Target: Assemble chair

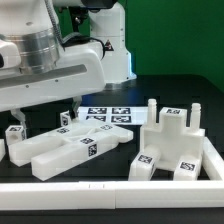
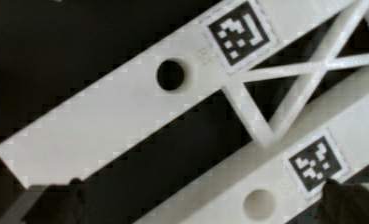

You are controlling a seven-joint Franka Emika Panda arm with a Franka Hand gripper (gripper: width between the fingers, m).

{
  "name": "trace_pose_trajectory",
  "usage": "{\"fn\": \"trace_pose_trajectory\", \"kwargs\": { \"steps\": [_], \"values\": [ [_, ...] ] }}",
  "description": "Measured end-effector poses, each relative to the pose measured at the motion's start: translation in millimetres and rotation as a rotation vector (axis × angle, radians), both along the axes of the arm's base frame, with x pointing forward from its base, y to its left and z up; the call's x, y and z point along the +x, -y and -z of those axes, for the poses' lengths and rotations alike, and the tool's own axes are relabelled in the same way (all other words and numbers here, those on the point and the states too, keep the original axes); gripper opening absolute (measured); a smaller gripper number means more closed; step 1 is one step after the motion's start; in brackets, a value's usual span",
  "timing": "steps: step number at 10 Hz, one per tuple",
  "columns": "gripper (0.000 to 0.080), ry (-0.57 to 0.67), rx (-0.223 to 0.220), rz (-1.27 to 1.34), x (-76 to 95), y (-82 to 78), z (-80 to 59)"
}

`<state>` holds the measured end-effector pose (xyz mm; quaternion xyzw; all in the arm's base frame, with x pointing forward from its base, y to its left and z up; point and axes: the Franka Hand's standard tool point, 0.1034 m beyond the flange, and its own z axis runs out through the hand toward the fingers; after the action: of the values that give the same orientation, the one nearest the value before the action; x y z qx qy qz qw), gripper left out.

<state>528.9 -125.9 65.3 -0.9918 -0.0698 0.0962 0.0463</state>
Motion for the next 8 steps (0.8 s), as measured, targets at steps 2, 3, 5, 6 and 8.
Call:
{"fn": "trace_pose_trajectory", "kwargs": {
  "steps": [2,3,5,6,8],
  "values": [
    [0.0649,0.039,-0.074,0.281,2.0,4.6,1.0],
    [0.0649,0.079,-0.104,0.452,-0.7,1.3,3.6],
    [0.0649,0.068,-0.101,0.553,-2.3,-2.6,6.3],
    [0.0649,0.061,-0.103,0.635,-1.8,-5.2,6.7],
    [0.0649,0.049,-0.105,0.776,-1.8,-7.9,8.2]
  ]
}}
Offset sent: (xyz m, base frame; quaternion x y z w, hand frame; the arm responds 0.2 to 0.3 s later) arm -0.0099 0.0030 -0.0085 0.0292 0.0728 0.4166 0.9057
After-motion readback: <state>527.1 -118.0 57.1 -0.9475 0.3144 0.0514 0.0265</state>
